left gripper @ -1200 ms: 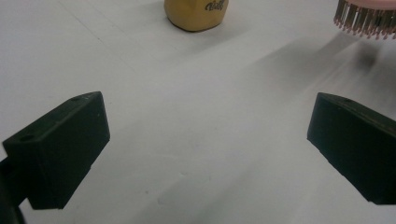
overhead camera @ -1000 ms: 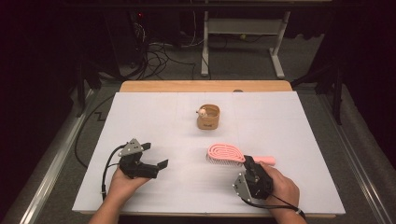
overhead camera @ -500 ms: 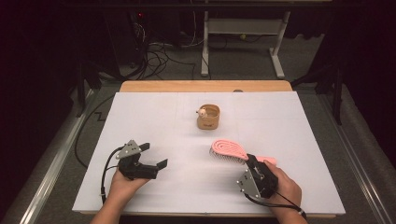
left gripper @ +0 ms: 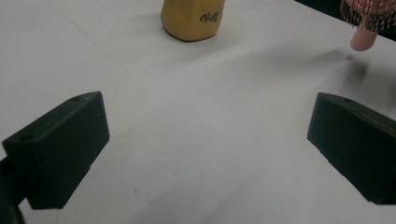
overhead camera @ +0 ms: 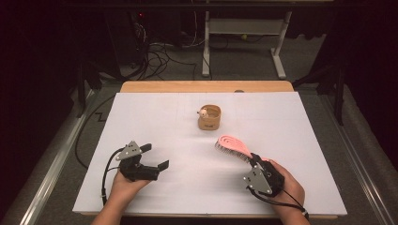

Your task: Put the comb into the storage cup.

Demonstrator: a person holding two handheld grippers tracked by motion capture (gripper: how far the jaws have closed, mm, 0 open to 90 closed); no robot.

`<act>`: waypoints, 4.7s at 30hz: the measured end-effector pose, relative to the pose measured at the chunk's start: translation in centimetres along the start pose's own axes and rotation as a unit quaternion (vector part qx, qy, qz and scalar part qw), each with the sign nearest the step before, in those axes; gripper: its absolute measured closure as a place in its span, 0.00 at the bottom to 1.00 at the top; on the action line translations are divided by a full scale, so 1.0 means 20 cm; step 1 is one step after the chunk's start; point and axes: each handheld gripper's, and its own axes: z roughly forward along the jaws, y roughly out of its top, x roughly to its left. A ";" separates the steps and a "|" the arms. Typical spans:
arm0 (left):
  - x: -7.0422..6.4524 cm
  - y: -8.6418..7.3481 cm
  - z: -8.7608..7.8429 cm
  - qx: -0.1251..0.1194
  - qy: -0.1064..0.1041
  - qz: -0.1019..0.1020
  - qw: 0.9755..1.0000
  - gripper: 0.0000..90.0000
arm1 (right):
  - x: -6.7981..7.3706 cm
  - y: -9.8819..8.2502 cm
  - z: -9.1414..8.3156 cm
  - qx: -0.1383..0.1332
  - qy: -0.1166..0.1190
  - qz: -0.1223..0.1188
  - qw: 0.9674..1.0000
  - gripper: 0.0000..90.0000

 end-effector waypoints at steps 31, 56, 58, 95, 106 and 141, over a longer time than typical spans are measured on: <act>0.00 -0.02 -0.01 -0.022 -0.004 0.003 1.000 0.00 | -0.15 -0.05 -0.03 -0.060 0.053 0.179 0.981 0.92; 0.00 -0.02 -0.02 -0.048 -0.004 -0.001 0.999 0.00 | -0.21 -0.12 0.00 -0.091 0.093 0.294 0.947 0.92; 0.00 -0.02 -0.02 -0.049 -0.004 0.000 0.999 0.00 | -0.21 -0.12 0.00 -0.098 0.098 0.308 0.941 0.92; -0.01 -0.02 -0.01 -0.042 -0.002 0.021 0.999 0.00 | -0.25 0.02 0.22 -0.129 0.127 0.375 0.909 0.92; -0.01 -0.02 -0.01 -0.038 -0.005 0.028 0.999 0.00 | -0.32 0.14 0.31 -0.139 0.118 0.372 0.910 0.92; -0.02 -0.02 0.00 -0.046 -0.022 0.032 0.998 0.00 | -0.52 0.42 0.47 -0.164 0.095 0.381 0.905 0.92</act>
